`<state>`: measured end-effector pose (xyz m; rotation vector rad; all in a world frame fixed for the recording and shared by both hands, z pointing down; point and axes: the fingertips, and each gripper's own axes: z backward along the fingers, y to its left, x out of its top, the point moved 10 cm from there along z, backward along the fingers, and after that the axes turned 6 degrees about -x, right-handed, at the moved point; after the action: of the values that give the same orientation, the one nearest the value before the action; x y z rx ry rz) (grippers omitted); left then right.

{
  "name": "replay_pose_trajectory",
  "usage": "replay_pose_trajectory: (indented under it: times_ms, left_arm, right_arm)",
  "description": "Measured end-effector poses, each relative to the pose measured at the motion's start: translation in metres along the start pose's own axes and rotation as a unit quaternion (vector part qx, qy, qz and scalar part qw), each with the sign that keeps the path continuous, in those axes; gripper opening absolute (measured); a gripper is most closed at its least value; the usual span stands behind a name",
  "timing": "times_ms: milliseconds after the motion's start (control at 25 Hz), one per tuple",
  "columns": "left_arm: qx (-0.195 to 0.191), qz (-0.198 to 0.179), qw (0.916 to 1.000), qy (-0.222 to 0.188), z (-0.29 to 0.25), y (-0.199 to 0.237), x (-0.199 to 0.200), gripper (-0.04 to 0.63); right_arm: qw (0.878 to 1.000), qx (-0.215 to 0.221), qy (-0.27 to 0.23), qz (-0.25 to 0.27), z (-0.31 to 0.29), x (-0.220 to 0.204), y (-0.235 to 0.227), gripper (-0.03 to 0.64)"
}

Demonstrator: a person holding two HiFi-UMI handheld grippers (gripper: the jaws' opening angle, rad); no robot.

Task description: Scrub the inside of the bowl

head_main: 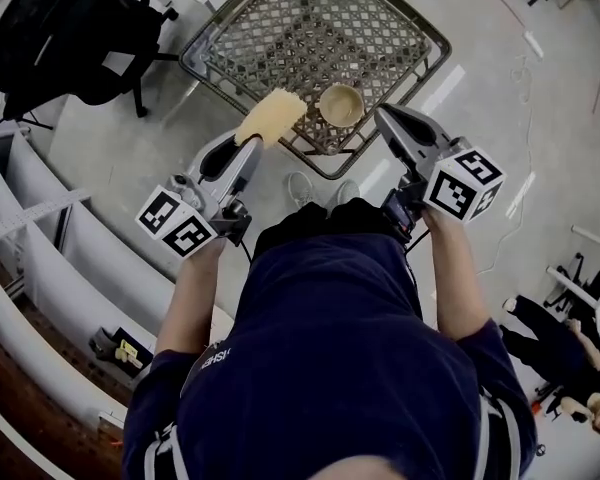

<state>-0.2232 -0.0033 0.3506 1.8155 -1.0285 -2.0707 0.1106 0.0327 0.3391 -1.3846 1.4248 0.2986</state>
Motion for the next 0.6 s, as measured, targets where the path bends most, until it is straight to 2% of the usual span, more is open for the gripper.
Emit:
replay_pose_trajectory:
  times_ms: [240,600]
  left_arm:
    - [0.022,0.018,0.9993,0.024,-0.008,0.019,-0.012,0.077]
    - [0.069,0.040,0.9960,0.040,-0.035,0.025,-0.037,0.077]
  right_arm:
    - [0.997,-0.026,0.057,0.049,-0.038,-0.018,-0.039,0.008]
    - [0.986,-0.044,0.153,0.048,-0.097,-0.073,-0.125,0.009]
